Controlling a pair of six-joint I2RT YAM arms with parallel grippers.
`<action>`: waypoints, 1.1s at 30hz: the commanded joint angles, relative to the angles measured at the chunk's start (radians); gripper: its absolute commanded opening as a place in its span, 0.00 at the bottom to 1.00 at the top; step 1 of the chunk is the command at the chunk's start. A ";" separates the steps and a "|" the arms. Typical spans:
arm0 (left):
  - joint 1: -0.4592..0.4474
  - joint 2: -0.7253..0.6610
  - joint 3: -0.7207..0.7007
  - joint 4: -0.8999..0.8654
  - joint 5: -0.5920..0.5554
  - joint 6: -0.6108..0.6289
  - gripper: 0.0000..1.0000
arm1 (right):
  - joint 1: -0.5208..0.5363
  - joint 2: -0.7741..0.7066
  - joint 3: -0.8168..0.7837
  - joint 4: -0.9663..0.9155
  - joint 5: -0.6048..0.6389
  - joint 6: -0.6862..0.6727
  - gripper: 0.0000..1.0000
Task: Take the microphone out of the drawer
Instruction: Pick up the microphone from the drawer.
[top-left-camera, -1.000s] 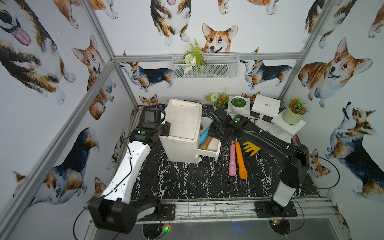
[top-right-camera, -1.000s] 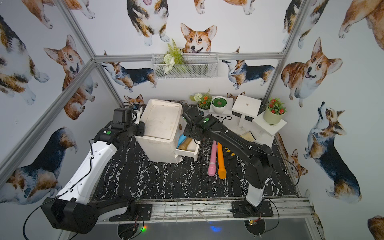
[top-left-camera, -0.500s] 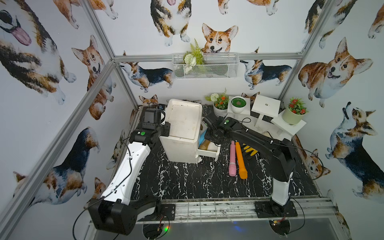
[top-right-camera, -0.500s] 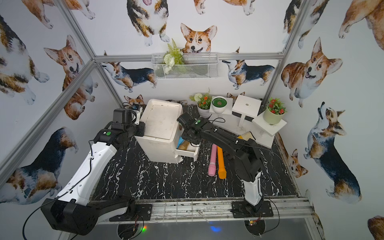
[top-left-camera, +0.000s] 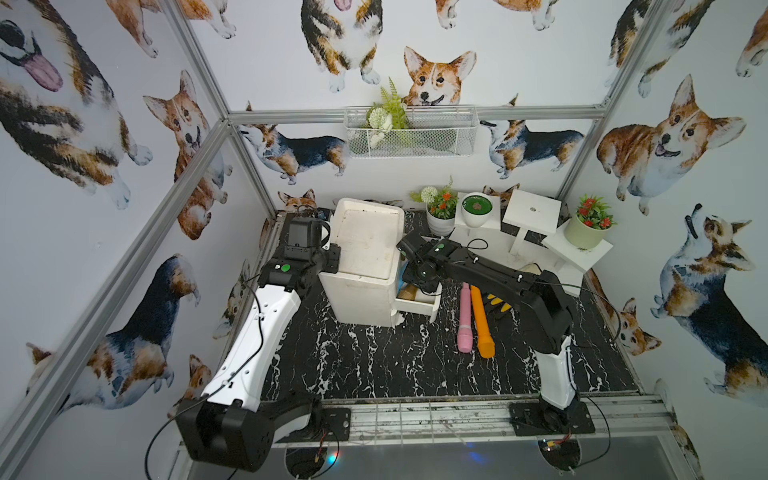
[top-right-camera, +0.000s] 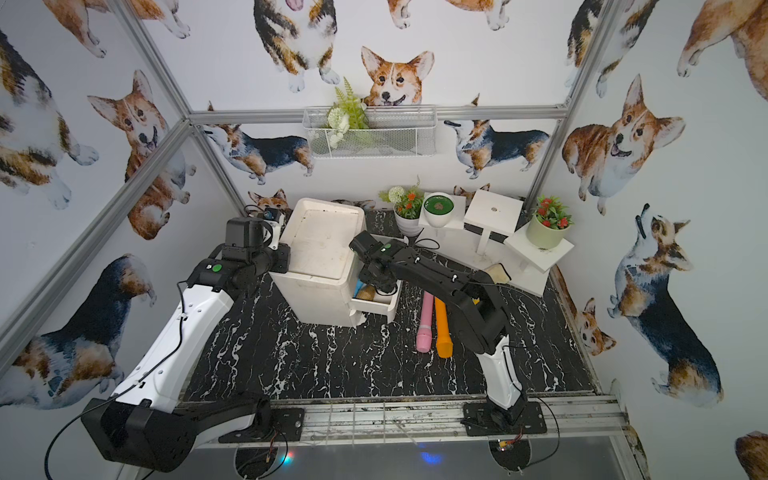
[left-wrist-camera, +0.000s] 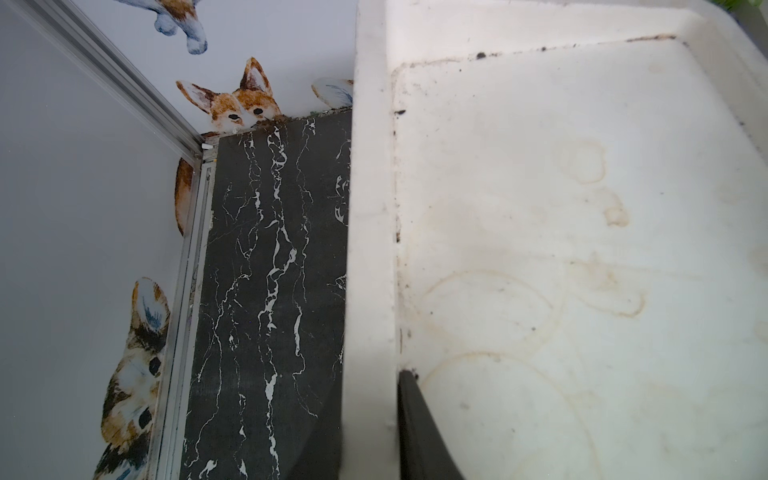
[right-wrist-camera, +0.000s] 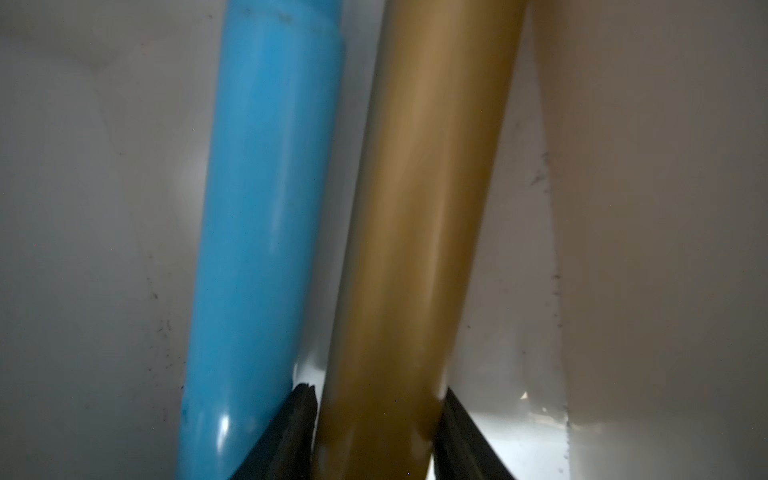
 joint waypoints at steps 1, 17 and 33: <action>0.002 -0.002 -0.012 -0.081 -0.012 0.075 0.00 | -0.001 0.021 0.014 -0.001 -0.019 0.009 0.48; 0.001 -0.013 -0.021 -0.078 -0.006 0.069 0.00 | -0.002 -0.095 0.012 0.015 0.087 -0.074 0.21; 0.001 -0.026 -0.034 -0.076 -0.009 0.069 0.00 | -0.003 -0.237 0.021 -0.017 0.190 -0.286 0.18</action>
